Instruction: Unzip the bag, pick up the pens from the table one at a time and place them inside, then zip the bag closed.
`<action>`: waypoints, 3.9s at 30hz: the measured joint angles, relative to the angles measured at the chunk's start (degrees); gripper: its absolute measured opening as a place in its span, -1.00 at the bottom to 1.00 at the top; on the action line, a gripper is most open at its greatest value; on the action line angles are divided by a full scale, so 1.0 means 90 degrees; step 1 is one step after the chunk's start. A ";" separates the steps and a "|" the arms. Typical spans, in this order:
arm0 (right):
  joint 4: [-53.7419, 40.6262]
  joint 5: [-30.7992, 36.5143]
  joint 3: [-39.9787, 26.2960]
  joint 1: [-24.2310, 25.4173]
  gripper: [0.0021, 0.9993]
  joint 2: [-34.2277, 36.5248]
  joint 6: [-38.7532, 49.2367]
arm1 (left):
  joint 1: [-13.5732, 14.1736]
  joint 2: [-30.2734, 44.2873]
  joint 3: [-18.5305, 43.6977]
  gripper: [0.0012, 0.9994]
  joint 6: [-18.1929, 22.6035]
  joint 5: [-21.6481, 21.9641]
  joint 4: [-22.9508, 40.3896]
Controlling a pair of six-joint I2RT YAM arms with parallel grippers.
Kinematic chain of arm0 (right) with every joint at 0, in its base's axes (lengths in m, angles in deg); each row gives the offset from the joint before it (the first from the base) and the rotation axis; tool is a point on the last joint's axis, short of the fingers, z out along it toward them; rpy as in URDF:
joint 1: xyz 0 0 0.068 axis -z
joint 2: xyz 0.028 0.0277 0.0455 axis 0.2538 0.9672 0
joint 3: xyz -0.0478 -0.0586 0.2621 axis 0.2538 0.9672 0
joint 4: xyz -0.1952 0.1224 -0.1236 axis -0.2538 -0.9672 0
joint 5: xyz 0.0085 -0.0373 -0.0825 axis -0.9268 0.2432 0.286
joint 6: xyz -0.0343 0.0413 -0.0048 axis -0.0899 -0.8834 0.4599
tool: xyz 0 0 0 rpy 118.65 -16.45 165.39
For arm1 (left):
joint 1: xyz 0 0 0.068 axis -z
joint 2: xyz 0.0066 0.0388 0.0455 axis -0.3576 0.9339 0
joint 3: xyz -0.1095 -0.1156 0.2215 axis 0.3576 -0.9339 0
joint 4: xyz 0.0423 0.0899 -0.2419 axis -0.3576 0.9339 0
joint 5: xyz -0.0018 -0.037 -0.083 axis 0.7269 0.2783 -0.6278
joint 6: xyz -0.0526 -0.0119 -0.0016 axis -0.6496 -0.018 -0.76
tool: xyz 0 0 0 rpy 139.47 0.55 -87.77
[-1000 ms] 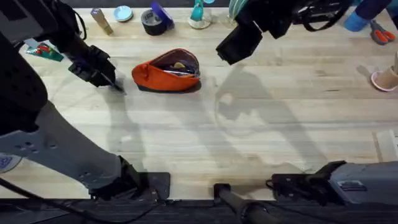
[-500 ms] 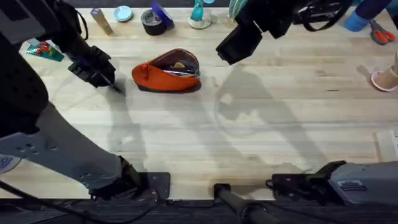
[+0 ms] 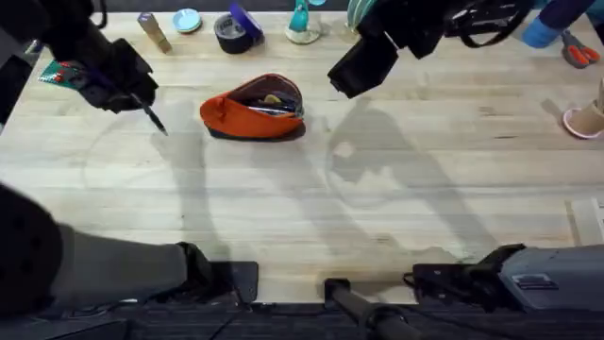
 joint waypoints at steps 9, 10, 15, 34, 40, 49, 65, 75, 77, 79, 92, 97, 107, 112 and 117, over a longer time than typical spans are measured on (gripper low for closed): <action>0.0000 0.0000 0.0000 0.0000 0.99 0.0000 0.0000 | -0.0004 -0.0964 0.0000 -0.91 0.0770 0.0059 0.0363; 0.0000 0.0000 0.0000 0.0000 0.99 0.0000 0.0000 | -0.0004 -0.1075 0.0000 -0.91 0.0864 0.0058 0.0407; 0.0000 0.0000 0.0000 0.0000 0.99 0.0000 0.0000 | -0.0004 -0.1514 0.0000 -0.91 0.1492 -0.0166 0.0588; 0.0000 0.0000 0.0000 0.0000 0.99 0.0000 0.0000 | -0.0004 -0.1955 0.0000 -0.92 0.5298 -0.3850 0.0608; 0.0000 0.0000 0.0000 0.0000 0.99 0.0000 0.0000 | 0.0009 -0.1955 0.0000 -0.92 0.6470 -0.4841 0.0608; 0.0000 0.0000 0.0000 0.0000 0.99 0.0000 0.0000 | 0.0856 -0.1955 0.0000 -0.92 0.7317 -0.5317 0.0222; 0.0000 0.0000 0.0000 0.0000 0.99 0.0000 0.0000 | 0.2428 -0.1917 0.0000 -0.92 0.8450 -0.4304 -0.0426; 0.0000 0.0000 0.0000 0.0000 0.99 0.0000 0.0000 | 0.2551 -0.1237 0.0000 -0.92 0.9369 -0.4116 -0.0395; 0.0000 0.0000 0.0000 0.0000 0.99 0.0000 0.0000 | 0.2551 -0.1128 0.0000 -0.92 0.9437 -0.4079 -0.0398; 0.0000 0.0000 0.0000 0.0000 0.99 0.0000 0.0000 | 0.2551 -0.1001 0.0000 -0.92 0.9582 -0.4048 -0.0393; 0.0000 0.0000 0.0000 0.0000 0.99 0.0000 0.0000 | 0.2551 -0.0199 0.0000 -0.92 0.9946 -0.3969 -0.0218; 0.0000 0.0000 0.0000 0.0000 0.99 0.0000 0.0000 | 0.2551 0.0109 0.0000 -0.92 0.9950 -0.3965 -0.0208; 0.0000 0.0000 0.0000 0.0000 0.99 0.0002 0.0000 | 0.2551 0.0393 -0.0002 -0.92 0.9950 -0.3965 -0.0729; 0.0000 0.0000 0.0000 0.0000 0.99 0.0000 0.0000 | 0.2551 0.0393 -0.0002 -0.92 0.9950 -0.3963 -0.0613; 0.0000 0.0000 0.0000 0.0000 0.99 0.0000 0.0000 | 0.2551 0.0393 -0.0002 -0.92 0.9950 -0.3963 -0.0565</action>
